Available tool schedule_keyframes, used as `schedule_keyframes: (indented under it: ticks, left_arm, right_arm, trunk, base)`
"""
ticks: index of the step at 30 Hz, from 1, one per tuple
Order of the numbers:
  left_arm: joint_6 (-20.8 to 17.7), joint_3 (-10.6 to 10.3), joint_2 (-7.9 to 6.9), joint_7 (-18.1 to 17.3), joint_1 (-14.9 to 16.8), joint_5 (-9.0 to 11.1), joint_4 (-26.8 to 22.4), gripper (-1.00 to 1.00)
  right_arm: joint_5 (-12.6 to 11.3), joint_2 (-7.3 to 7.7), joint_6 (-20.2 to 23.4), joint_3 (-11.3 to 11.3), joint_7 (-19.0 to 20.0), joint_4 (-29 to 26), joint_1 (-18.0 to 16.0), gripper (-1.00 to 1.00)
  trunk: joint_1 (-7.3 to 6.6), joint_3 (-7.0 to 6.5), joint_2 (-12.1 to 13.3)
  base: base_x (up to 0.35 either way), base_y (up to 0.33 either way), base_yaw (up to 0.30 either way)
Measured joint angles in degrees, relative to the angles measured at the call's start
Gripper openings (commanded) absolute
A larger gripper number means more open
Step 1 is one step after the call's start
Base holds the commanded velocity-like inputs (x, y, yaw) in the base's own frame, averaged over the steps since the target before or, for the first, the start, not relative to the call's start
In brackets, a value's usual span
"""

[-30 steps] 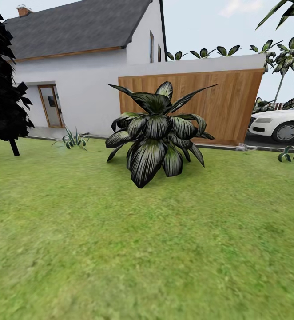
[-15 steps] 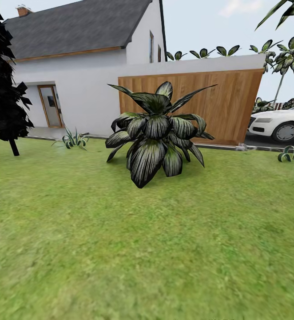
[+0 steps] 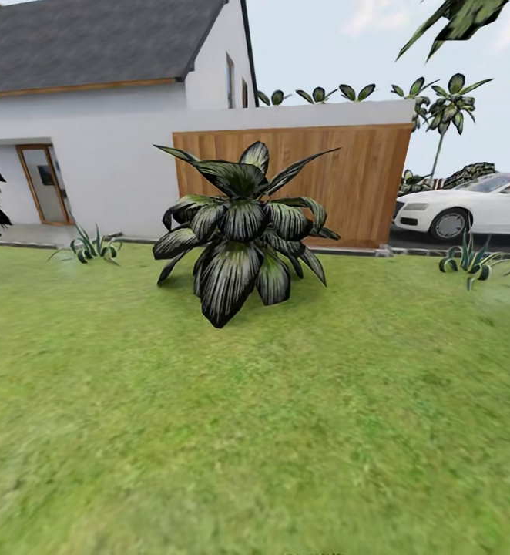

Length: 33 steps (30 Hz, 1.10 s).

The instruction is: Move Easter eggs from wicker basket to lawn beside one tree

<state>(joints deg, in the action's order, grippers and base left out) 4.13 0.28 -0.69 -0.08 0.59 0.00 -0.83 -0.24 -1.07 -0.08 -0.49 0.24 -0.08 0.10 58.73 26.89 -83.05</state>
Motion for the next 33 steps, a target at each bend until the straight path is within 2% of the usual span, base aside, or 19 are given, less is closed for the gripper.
schedule_keyframes:
  ticks: [33]
  left_arm:
    - [0.07,0.02,0.00,0.00,0.00,0.00,0.00,1.00]
  right_arm:
    - [0.00,0.05,0.00,-0.07,0.15,0.37,0.01,1.00]
  trunk:
    - [0.00,0.00,0.00]
  base:
    - [0.000,0.000,-0.292]
